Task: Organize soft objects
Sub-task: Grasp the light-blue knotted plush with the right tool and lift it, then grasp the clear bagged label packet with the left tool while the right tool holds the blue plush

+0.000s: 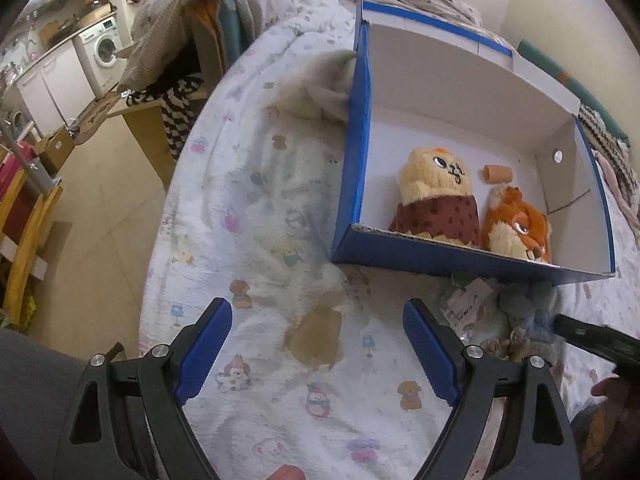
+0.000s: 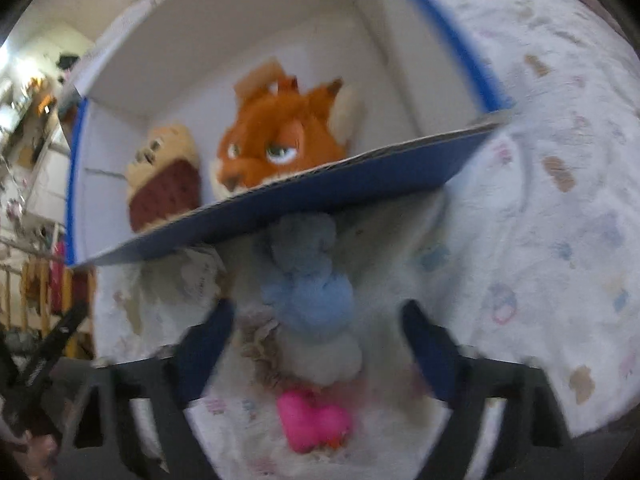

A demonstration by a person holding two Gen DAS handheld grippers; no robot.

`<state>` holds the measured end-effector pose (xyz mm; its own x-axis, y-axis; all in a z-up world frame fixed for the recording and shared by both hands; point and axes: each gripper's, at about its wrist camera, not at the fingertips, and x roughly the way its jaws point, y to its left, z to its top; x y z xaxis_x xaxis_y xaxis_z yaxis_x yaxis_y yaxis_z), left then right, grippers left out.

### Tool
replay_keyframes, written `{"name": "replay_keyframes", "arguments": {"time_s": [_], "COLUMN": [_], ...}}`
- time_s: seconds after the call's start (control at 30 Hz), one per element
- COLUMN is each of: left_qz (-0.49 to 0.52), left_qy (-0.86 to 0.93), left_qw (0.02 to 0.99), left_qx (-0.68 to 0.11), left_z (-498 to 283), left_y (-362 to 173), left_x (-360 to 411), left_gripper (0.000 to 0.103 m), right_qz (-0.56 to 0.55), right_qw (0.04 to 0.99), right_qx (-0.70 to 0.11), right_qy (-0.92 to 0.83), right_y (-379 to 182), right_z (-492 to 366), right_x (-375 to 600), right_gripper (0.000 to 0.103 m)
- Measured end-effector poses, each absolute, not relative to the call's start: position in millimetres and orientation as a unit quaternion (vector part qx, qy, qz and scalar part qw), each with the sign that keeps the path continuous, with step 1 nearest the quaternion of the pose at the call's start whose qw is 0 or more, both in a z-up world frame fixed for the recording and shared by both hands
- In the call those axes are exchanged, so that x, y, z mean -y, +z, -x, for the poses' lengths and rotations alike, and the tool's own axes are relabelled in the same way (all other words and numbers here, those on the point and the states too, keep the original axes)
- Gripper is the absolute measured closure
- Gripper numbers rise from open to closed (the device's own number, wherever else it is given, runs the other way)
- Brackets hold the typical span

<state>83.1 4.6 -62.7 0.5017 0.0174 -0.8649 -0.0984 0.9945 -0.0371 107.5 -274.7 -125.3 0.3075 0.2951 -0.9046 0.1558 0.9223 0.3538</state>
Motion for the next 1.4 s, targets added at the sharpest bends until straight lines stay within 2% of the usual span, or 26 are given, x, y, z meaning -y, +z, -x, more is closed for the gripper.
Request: {"name": "replay_keyframes", "arguments": {"time_s": [0.13,0.17,0.2,0.27,0.37,0.47,0.77,1.0,1.17,1.4], "left_qz": [0.030,0.028,0.025,0.023,0.021,0.019,0.019,0.011,0.020,-0.008], "left_qy": [0.034,0.034,0.034,0.034,0.033,0.029,0.022,0.013,-0.023,-0.091], "left_qw": [0.867,0.867,0.867,0.865,0.862,0.860,0.858,0.857,0.850,0.836], "left_qx": [-0.496,-0.496,-0.497,-0.501,-0.506,-0.510,-0.513,-0.515,-0.526,-0.541], "left_z": [-83,-83,-83,-84,-86,-88,-88,-86,-87,-105], "left_y": [-64,-64,-65,-68,-71,-74,-76,-80,-81,-90], "left_x": [-1,0,1,1,3,5,7,14,23,81], "left_gripper": [0.017,0.017,0.017,0.017,0.017,0.017,0.017,0.017,0.017,0.017], "right_qz": [-0.199,-0.203,-0.210,-0.220,-0.168,-0.158,-0.160,-0.139,-0.161,-0.193], "right_qw": [0.784,0.782,0.775,0.760,0.776,0.788,0.812,0.868,0.889,0.881], "right_qx": [-0.587,-0.588,-0.594,-0.608,-0.605,-0.592,-0.551,-0.455,-0.414,-0.421], "right_qy": [0.044,0.043,0.049,0.062,0.057,0.062,0.108,0.140,0.110,0.102], "right_y": [-136,-138,-144,-155,-151,-141,-85,-30,-27,-35], "right_z": [-119,-121,-124,-126,-126,-121,-87,-69,-70,-76], "right_x": [271,270,269,265,253,251,255,270,284,293], "right_gripper": [0.027,0.032,0.043,0.058,0.078,0.086,0.087,0.087,0.087,0.087]}}
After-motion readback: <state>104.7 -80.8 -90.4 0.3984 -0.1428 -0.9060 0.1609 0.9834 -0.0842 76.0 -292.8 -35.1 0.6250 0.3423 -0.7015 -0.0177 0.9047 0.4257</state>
